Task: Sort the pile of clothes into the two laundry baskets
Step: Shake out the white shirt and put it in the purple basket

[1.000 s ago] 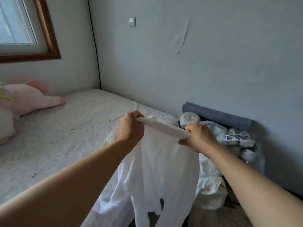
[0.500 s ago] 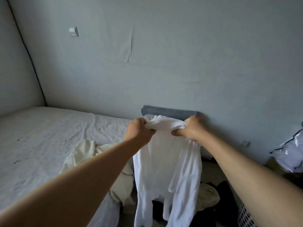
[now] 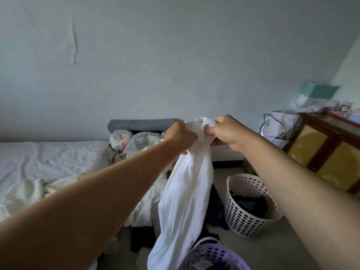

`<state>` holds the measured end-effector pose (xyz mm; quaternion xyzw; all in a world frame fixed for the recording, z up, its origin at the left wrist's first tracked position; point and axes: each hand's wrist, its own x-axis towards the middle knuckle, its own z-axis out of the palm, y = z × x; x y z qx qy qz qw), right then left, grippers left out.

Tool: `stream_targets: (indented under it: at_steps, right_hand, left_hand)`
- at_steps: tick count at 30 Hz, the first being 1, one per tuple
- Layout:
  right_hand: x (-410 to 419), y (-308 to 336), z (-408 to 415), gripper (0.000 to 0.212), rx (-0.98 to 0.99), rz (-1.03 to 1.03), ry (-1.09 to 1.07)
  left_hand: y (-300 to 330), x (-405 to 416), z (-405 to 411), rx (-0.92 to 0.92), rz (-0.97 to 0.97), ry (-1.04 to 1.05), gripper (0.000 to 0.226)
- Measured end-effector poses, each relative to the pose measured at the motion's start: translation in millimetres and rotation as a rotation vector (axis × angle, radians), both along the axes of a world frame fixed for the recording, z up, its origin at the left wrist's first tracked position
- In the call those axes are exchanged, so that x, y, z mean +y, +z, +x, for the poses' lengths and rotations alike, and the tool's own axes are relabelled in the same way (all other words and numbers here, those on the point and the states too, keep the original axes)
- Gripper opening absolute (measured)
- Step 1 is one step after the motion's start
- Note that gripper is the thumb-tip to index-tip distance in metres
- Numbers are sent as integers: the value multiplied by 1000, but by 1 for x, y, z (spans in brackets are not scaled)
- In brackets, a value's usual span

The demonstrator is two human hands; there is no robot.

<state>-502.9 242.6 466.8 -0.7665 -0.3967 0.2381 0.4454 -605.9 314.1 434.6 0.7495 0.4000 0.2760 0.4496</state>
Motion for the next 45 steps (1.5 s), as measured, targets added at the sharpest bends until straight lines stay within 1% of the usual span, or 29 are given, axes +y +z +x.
stream_targets:
  at_steps: [4,9,12,16,17,19,21,22,24,26,28,30,32,34,38,41,42,43,44,45]
  right_hand:
    - [-37,-1,34,20,-35,-4,-63]
    - [-77,-18,72,10,-33,-48,-151]
    - [-96,-34,88,14,-35,-87,-182]
    - [-119,-66,107,2,49,-131,-212]
    - [-124,-76,112,1,63,-149,-222]
    - [-132,-98,119,5,88,-193,-231]
    - [-139,-123,125,13,129,-239,-231]
    - [-141,-136,128,18,148,-263,-224]
    - [-146,-166,131,21,199,-313,-222]
    - [-152,-192,129,20,227,-350,-241]
    - [-155,-221,127,18,262,-393,-218]
    - [-156,-251,125,5,320,-450,-194]
    - [-157,-280,125,22,317,-545,-146]
    - [-155,-298,121,30,273,-615,-103]
    - [-145,-310,110,41,233,-589,-92]
    - [-132,-306,103,52,223,-566,-14]
    - [-128,-303,102,51,210,-567,6]
    - [-123,-301,100,44,214,-566,9]
    - [-118,-299,99,30,227,-554,9]
    - [-113,-295,96,15,234,-550,10]
  left_hand:
    - [1,-39,40,1,-23,-108,4]
    - [-10,-76,82,32,-45,-188,4]
    - [-24,-92,99,73,-66,-233,6]
    - [-53,-113,118,137,-100,-289,4]
    - [-62,-118,123,154,-107,-308,9]
    - [-80,-127,128,190,-124,-342,12]
    - [-102,-134,133,231,-153,-367,9]
    - [-113,-136,135,250,-162,-373,11]
    - [-140,-140,138,320,-156,-385,20]
    - [-161,-142,137,426,-102,-418,26]
    - [-183,-145,133,533,-34,-465,29]
    - [-207,-146,127,641,-7,-533,38]
    - [-230,-145,120,738,-53,-562,47]
    - [-247,-139,114,795,-101,-564,47]
    - [-256,-133,107,841,-100,-571,45]
    - [-256,-127,104,857,-80,-549,39]
    - [-257,-125,103,857,-89,-541,34]
    - [-256,-121,101,877,-90,-539,26]
    - [-254,-117,99,876,-106,-522,23]
    - [-253,-114,97,862,-122,-503,30]
